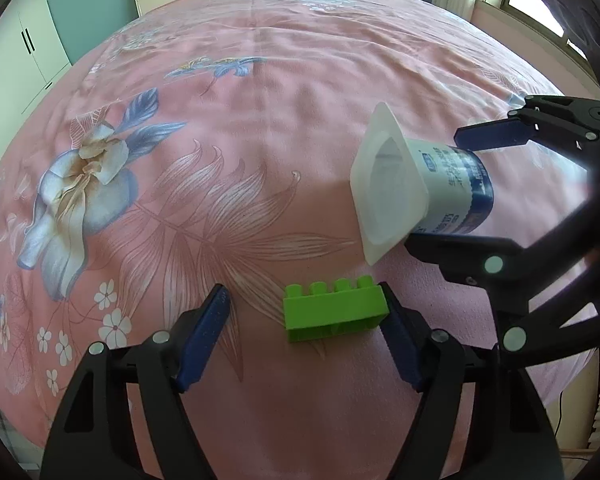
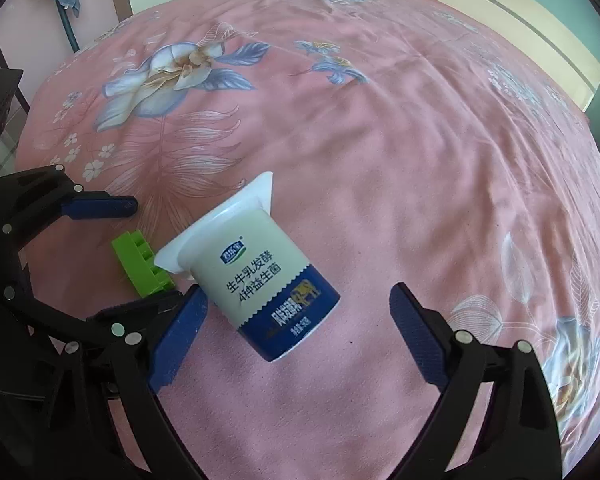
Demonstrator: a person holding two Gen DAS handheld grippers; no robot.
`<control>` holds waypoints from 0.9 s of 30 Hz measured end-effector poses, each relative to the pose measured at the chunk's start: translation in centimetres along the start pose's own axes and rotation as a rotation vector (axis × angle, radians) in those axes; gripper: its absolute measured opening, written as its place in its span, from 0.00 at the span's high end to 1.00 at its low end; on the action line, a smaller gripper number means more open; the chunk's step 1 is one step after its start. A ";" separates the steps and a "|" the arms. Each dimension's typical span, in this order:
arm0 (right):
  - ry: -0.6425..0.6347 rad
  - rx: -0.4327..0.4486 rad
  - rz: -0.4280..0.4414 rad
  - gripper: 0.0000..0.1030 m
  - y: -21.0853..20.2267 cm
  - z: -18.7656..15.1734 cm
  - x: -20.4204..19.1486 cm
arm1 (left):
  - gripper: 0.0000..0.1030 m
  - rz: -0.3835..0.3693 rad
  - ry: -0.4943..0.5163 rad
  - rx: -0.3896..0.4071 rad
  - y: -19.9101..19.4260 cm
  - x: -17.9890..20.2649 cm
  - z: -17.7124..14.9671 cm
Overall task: Collect trash
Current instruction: 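Close the left tool on the green lego brick while the right tool grasps the yogurt cup, then carry the green brick and yogurt cup with both tools over the wastebasket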
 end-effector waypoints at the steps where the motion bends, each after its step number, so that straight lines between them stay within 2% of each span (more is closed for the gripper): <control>1: -0.005 -0.008 0.003 0.23 0.2 0.1 -0.1 | 0.28 -0.002 0.001 0.001 0.0 -0.1 0.0; 3: -0.013 -0.018 0.020 0.27 0.6 0.3 -0.2 | 0.29 -0.006 0.000 0.003 0.0 -0.3 0.0; 5: -0.025 -0.027 0.024 0.41 1.1 0.5 -0.4 | 0.34 -0.007 -0.004 0.002 0.1 -0.6 0.1; 7: -0.034 -0.038 0.027 0.44 1.6 0.6 -0.6 | 0.39 -0.005 -0.014 0.004 0.1 -0.9 0.3; 17: -0.051 -0.037 0.014 0.45 1.4 1.1 -0.9 | 0.56 -0.010 -0.019 0.004 0.2 -1.7 0.7; 27: -0.016 -0.050 0.010 0.46 0.8 0.1 -0.8 | 0.56 -0.009 -0.006 0.007 -0.3 -2.0 0.5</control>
Point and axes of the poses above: each gripper's, at about its wrist camera, not at the fingertips, and y roughly the way its jaws point, x to its right, z to its top, the point moved 4 cm from there along y, roughly the way its jaws point, and after that the axes turned 12 degrees about -y, right-handed, at the moved point
